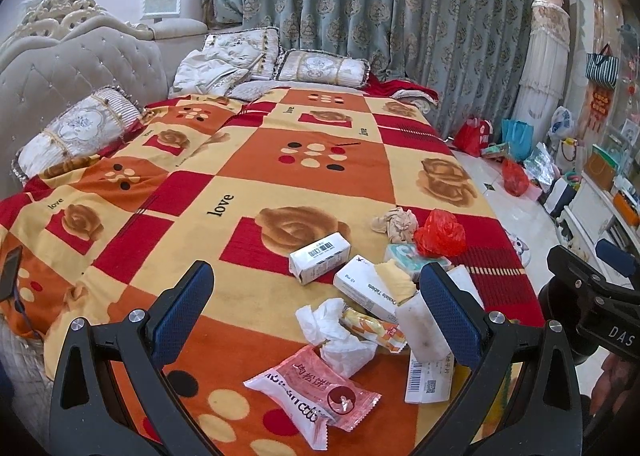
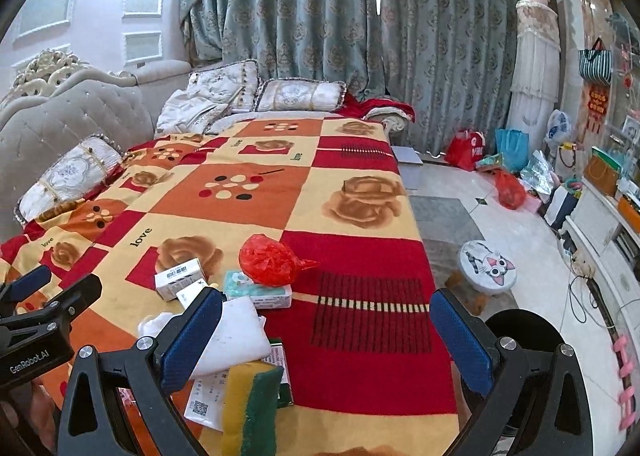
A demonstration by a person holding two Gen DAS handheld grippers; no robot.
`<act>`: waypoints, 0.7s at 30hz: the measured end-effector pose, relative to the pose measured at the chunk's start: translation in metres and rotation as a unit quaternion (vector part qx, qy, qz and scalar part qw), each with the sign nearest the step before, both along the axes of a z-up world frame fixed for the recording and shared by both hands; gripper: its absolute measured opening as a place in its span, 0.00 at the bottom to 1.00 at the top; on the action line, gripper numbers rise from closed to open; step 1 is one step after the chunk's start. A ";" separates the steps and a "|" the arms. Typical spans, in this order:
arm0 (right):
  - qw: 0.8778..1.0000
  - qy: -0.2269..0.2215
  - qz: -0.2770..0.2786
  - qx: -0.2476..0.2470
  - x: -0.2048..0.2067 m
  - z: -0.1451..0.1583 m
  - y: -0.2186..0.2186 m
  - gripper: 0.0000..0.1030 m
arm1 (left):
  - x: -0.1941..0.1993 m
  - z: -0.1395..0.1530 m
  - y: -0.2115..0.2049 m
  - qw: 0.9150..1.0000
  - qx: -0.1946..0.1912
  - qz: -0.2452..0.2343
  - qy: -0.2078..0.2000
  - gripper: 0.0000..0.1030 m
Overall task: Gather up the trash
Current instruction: 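Move both tools over the trash items on the blanket, then grasp the pink wrapper with the left tool while the right tool grasps the yellow-green sponge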
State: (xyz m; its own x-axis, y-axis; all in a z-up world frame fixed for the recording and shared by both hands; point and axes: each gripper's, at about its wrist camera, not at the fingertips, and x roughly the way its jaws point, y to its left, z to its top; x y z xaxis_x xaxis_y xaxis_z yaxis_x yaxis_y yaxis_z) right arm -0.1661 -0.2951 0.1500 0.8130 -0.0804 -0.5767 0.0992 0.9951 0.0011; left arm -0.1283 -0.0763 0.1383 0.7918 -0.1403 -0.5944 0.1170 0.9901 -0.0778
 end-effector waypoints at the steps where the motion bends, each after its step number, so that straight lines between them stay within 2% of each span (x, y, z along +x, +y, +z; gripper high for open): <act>1: 1.000 0.001 0.000 0.000 0.000 0.000 0.000 1.00 | 0.000 0.000 0.000 1.000 0.000 0.000 0.000 1.00; 21: 1.000 0.019 0.016 -0.002 -0.003 -0.001 0.002 1.00 | -0.001 0.003 0.018 1.000 0.001 0.019 0.006 1.00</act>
State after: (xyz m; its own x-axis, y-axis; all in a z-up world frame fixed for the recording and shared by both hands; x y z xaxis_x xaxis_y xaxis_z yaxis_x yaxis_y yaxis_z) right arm -0.1688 -0.2931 0.1492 0.7927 -0.0582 -0.6068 0.0680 0.9977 -0.0069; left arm -0.1292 -0.0579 0.1409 0.7895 -0.1101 -0.6038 0.0791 0.9938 -0.0778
